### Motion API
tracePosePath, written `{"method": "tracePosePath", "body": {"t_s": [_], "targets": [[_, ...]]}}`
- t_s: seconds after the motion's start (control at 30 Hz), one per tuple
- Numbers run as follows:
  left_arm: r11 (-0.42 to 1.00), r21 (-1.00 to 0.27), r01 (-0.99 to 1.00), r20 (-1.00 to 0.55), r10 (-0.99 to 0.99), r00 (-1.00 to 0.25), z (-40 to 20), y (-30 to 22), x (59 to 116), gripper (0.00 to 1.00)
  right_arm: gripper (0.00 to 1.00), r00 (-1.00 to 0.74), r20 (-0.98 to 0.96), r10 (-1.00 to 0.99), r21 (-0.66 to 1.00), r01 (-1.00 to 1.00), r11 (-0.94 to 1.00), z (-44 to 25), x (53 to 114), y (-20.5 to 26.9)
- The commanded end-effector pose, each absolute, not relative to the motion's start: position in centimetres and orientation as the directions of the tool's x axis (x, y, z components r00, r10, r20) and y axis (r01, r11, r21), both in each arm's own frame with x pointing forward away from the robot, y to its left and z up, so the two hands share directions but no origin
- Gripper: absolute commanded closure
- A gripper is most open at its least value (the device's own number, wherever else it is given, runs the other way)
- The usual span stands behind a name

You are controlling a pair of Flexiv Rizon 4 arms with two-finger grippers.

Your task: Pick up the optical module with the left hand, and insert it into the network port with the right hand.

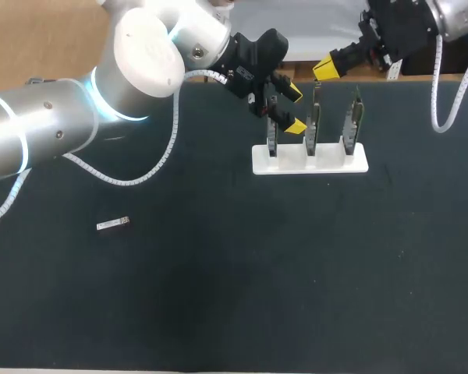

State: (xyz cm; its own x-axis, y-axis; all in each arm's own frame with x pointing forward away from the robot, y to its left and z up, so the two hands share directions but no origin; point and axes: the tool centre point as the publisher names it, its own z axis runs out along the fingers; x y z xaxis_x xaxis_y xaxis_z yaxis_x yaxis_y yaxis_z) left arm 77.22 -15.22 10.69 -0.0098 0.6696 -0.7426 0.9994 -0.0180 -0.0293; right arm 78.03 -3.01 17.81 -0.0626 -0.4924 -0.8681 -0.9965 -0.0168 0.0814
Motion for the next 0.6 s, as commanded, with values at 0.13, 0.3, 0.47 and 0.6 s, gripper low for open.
{"method": "tracePosePath", "body": {"t_s": [0.13,0.3,0.47,0.6], "targets": [[-0.019,-0.032,0.999,-0.739,0.673,-0.011,10.7,-15.3,77.4,0.0,1.0,-0.074,-0.863,-0.499,0.097,-0.995,-0.021,17.2,78.3,-3.0],[-0.019,-0.032,0.999,-0.739,0.673,-0.011,10.7,-15.3,77.4,0.0,1.0,-0.088,-0.86,-0.503,0.114,-0.993,-0.021,16.7,78.2,-3.1],[-0.019,-0.032,0.999,-0.739,0.673,-0.011,10.7,-15.3,77.4,0.0,1.0,-0.114,-0.853,-0.51,0.146,-0.989,-0.024,15.8,78.1,-3.1],[-0.019,-0.032,0.999,-0.739,0.673,-0.011,10.7,-15.3,77.4,0.0,1.0,-0.116,-0.847,-0.518,0.153,-0.988,-0.028,15.5,78.0,-2.9]]}}
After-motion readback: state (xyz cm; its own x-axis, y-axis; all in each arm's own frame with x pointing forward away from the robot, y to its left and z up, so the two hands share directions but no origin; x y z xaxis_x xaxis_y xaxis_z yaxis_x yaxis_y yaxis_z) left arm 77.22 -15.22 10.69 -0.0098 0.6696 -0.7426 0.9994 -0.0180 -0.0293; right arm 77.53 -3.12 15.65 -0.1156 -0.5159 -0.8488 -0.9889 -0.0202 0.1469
